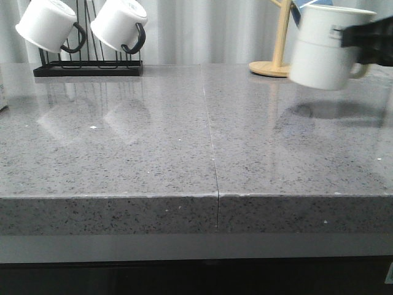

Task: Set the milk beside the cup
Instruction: 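Grasp the HOME mug handle with the right gripper and lift, then set the mug down toward the table center and release, right gripper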

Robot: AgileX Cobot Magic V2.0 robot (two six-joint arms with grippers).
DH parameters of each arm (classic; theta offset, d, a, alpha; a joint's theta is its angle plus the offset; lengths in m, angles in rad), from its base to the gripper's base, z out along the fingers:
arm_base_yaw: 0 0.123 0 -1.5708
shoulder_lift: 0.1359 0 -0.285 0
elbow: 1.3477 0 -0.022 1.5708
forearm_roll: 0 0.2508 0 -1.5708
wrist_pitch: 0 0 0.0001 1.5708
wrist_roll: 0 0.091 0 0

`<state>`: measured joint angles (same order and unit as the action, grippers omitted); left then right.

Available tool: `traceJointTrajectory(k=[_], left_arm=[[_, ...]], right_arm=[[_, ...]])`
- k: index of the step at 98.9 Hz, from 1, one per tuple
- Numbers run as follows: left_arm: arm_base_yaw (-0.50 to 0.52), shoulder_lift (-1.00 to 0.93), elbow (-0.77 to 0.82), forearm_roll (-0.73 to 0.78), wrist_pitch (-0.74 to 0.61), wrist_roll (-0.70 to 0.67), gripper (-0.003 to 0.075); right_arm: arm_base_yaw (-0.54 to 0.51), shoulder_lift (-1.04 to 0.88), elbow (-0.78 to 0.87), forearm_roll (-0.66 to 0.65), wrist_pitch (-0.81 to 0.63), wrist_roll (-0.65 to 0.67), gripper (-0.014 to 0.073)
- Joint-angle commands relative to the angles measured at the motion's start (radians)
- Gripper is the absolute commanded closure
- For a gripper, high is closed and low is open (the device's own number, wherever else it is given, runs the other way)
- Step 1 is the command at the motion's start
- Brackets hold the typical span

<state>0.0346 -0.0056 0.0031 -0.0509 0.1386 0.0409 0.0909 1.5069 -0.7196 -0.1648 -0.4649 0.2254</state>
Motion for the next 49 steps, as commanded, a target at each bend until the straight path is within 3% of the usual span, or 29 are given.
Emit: traceJointTrajectory(k=[1, 22, 49], left_arm=[[-0.001, -0.024, 0.040, -0.003, -0.076, -0.005, 0.0741], [-0.001, -0.024, 0.040, -0.003, -0.076, -0.005, 0.0741], [-0.001, -0.024, 0.040, -0.003, -0.076, -0.005, 0.0741]], right_arm=[[0.074, -0.039, -0.035, -0.010, -0.070, -0.003, 0.0655], [0.213, 0.015, -0.097, -0.012, -0.070, -0.023, 0.0651], [0.285, 0.148, -0.185, -0.012, -0.085, -0.027, 0.0650]])
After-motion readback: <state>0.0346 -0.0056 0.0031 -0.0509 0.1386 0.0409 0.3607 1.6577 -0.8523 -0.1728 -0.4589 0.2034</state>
